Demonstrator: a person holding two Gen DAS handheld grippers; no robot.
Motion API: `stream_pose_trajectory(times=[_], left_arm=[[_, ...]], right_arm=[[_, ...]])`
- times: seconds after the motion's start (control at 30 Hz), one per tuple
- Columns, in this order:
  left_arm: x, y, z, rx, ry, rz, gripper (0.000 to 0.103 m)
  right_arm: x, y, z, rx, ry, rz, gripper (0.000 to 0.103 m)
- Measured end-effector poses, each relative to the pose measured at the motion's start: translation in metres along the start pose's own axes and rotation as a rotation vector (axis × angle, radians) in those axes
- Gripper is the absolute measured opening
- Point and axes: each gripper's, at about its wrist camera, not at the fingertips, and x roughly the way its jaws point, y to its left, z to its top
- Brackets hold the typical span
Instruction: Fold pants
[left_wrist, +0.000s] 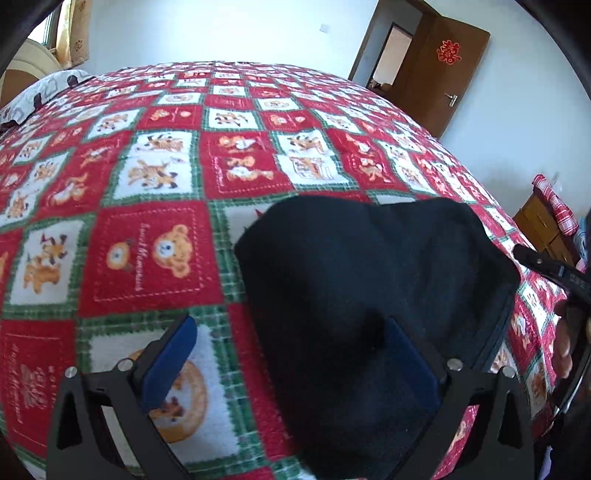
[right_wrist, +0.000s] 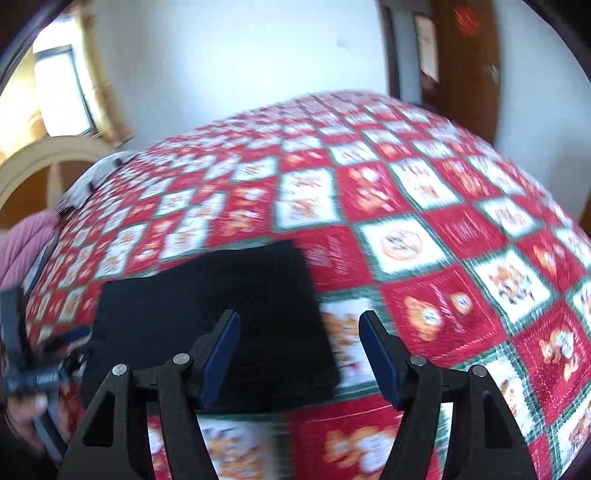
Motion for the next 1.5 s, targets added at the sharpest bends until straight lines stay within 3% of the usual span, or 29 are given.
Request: stream_pose_trajectory(times=[0.1, 0.23, 0.47, 0.5, 0.57, 0.6, 0.63, 0.7, 0.8, 0.83, 0.9, 1.17, 1.33, 1.5], left_arm=[[0.002, -0.001, 0.001, 0.001, -0.007, 0.006, 0.103], [0.008, 0.001, 0.004, -0.008, 0.000, 0.003, 0.103], [0.014, -0.004, 0.004, -0.001, 0.028, 0.000, 0.103], [0.013, -0.005, 0.004, 0.000, 0.030, -0.007, 0.103], [0.011, -0.006, 0.001, -0.007, 0.025, -0.032, 0.102], [0.010, -0.008, -0.001, -0.007, 0.020, -0.041, 0.094], [0.009, -0.010, -0.003, -0.005, 0.018, -0.066, 0.080], [0.007, -0.010, -0.004, -0.014, 0.011, -0.090, 0.070], [0.001, -0.007, -0.003, -0.027, 0.001, -0.118, 0.029], [-0.001, -0.005, -0.003, -0.034, 0.004, -0.129, 0.022], [-0.007, -0.003, -0.003, -0.042, 0.000, -0.155, 0.018], [-0.051, 0.011, 0.000, -0.071, -0.087, -0.193, 0.015], [-0.088, 0.035, -0.003, -0.091, -0.139, -0.155, 0.015], [-0.124, 0.071, -0.010, -0.109, -0.174, -0.057, 0.015]], right_arm=[[0.017, -0.017, 0.000, 0.024, 0.050, 0.026, 0.068], [0.040, -0.022, 0.000, 0.048, 0.118, 0.128, 0.068], [0.057, -0.035, -0.005, 0.129, 0.133, 0.179, 0.068], [0.057, -0.037, -0.007, 0.138, 0.139, 0.192, 0.067], [0.053, -0.038, -0.009, 0.149, 0.153, 0.230, 0.050], [0.052, -0.038, -0.010, 0.151, 0.158, 0.251, 0.049], [0.049, -0.038, -0.011, 0.154, 0.160, 0.266, 0.044], [0.047, -0.038, -0.013, 0.148, 0.163, 0.282, 0.037], [0.040, -0.040, -0.014, 0.173, 0.142, 0.305, 0.028], [0.034, -0.037, -0.014, 0.166, 0.126, 0.303, 0.027], [0.023, -0.033, -0.013, 0.151, 0.103, 0.297, 0.026], [-0.041, 0.004, 0.003, 0.046, -0.005, 0.325, 0.026], [-0.054, 0.034, 0.016, -0.004, -0.015, 0.364, 0.026], [-0.046, 0.078, 0.023, -0.052, 0.004, 0.430, 0.026]])
